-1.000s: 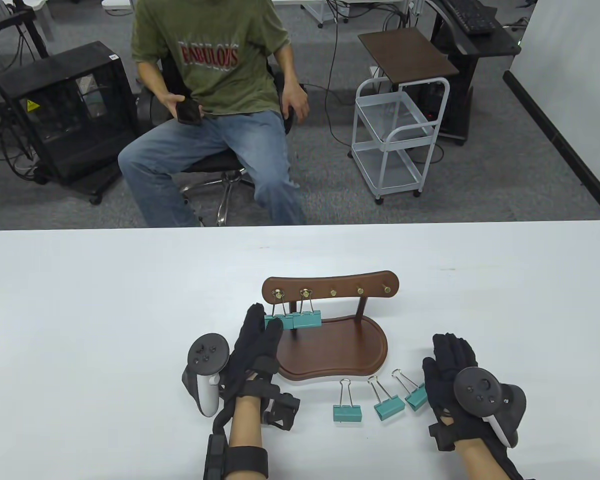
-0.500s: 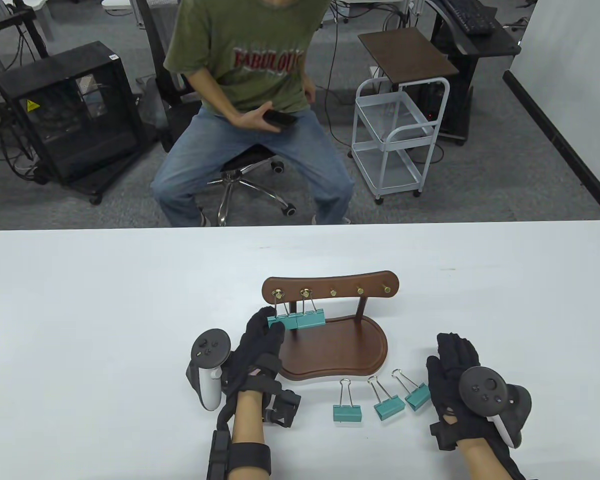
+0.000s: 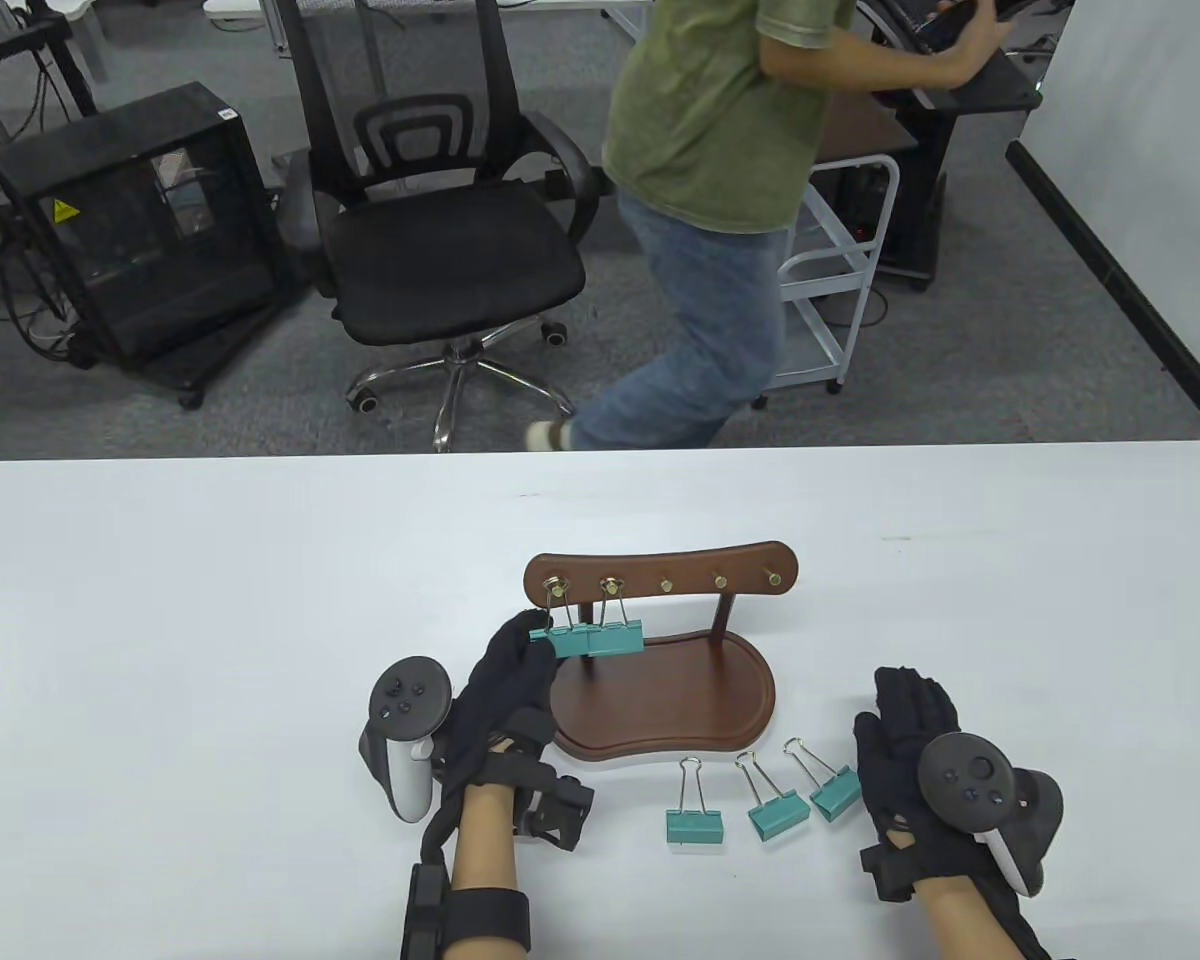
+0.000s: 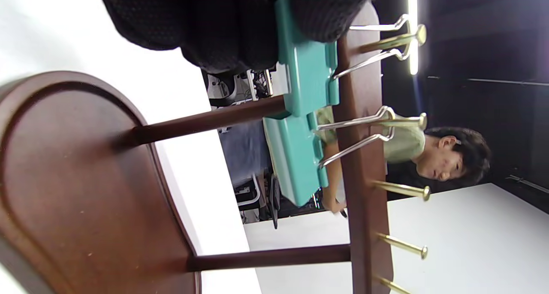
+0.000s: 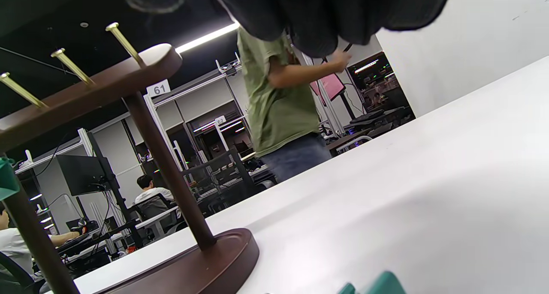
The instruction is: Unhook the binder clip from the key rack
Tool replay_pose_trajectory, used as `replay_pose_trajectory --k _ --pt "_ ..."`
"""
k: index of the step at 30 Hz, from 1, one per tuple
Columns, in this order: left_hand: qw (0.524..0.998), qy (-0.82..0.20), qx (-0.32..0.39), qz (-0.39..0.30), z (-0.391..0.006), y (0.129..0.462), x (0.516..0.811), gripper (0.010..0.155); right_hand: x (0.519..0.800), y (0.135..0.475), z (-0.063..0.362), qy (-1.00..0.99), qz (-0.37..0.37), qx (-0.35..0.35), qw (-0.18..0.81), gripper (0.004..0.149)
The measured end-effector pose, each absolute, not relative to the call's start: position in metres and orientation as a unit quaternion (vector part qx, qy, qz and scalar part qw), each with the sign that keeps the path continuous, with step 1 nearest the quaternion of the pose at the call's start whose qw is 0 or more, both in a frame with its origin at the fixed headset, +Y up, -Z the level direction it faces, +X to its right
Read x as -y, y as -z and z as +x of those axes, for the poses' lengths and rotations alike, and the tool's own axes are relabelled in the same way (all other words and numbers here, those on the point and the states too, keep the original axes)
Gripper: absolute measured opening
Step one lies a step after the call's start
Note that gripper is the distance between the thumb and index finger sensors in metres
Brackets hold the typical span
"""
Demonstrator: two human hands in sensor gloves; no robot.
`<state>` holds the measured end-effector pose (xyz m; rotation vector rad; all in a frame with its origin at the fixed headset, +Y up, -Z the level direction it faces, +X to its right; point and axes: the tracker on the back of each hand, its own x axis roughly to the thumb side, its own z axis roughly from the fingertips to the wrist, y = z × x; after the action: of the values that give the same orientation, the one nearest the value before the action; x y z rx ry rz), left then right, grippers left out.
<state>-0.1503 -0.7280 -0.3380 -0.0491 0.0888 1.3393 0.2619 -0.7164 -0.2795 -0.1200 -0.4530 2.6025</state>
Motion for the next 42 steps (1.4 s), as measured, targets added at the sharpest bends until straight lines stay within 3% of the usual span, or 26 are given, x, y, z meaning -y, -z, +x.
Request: replay_pose_trajectory --k 5,21,42 --pt "0.774 -0.632 -0.030 -0.025 -0.152 0.336 0.727 0.054 0.717 0.280 0.262 -0.953 -0.046 0.167 0.250 0.059" --pt "0.816 -0.576 -0.043 -0.017 -0.162 0.321 0.710 0.053 0.717 0.279 0.260 -0.954 -0.039 0.166 0.248 0.059" --pt "0.827 -0.560 -0.045 -0.013 -0.185 0.278 0.726 0.051 0.716 0.279 0.255 -0.956 -0.030 0.168 0.240 0.059"
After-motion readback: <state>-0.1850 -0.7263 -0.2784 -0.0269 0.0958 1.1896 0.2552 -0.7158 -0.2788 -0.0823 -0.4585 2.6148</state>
